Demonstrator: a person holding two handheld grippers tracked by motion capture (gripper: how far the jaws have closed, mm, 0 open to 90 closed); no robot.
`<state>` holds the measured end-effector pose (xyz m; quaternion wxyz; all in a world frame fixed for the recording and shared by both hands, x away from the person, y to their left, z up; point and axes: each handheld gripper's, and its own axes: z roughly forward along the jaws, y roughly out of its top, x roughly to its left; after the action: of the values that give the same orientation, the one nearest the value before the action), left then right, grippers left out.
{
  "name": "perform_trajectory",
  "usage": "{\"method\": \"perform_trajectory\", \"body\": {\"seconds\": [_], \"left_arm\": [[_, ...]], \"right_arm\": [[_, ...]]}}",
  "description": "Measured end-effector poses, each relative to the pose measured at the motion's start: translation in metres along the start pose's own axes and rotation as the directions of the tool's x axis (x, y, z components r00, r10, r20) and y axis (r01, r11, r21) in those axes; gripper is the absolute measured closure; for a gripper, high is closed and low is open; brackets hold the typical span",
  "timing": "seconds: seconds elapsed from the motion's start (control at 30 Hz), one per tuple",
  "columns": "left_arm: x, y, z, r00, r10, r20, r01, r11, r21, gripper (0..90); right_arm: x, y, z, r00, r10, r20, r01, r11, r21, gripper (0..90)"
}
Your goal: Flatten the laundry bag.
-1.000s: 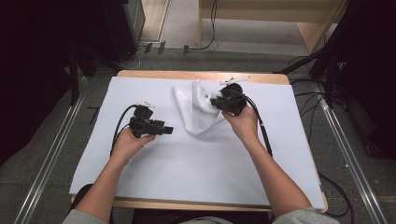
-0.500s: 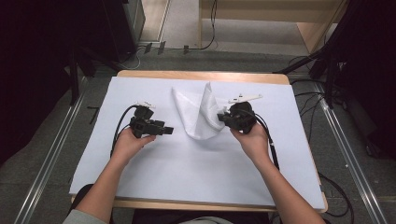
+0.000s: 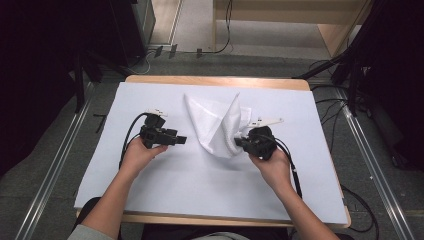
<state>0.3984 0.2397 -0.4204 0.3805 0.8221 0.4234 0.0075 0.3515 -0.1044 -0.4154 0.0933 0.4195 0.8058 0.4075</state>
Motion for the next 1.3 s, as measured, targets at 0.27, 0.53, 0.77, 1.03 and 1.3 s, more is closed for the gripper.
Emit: {"method": "perform_trajectory", "body": {"seconds": [0.27, 0.53, 0.77, 1.03, 1.3], "left_arm": [[0.001, 0.000, 0.000, 1.0000, -0.007, 0.002, 0.007, 1.0000, -0.002, 39.7], [0.000, 0.000, 0.002, 1.0000, -0.003, 0.003, 0.003, 1.0000, 0.008, 39.7], [0.000, 0.000, 0.002, 1.0000, -0.003, 0.003, 0.003, 1.0000, 0.009, 39.6], [0.001, 0.000, 0.002, 1.0000, -0.004, -0.001, 0.004, 1.0000, 0.009, 39.6], [0.001, 0.001, 0.003, 1.0000, -0.004, 0.000, 0.004, 0.9999, 0.011, 39.6]], "right_arm": [[0.004, -0.015, -0.001, 1.0000, 0.000, -0.009, 0.000, 0.999, 0.034, 88.2], [0.009, -0.023, -0.005, 0.9997, -0.011, -0.024, 0.012, 0.999, 0.046, 84.5], [0.010, -0.027, -0.012, 0.9992, 0.011, -0.038, -0.009, 0.999, 0.042, 77.1], [0.006, -0.028, -0.034, 0.9989, 0.028, -0.037, -0.028, 1.000, -0.009, 67.9], [-0.016, -0.029, -0.036, 0.9981, 0.060, -0.008, -0.061, 0.998, -0.009, 63.6]]}}
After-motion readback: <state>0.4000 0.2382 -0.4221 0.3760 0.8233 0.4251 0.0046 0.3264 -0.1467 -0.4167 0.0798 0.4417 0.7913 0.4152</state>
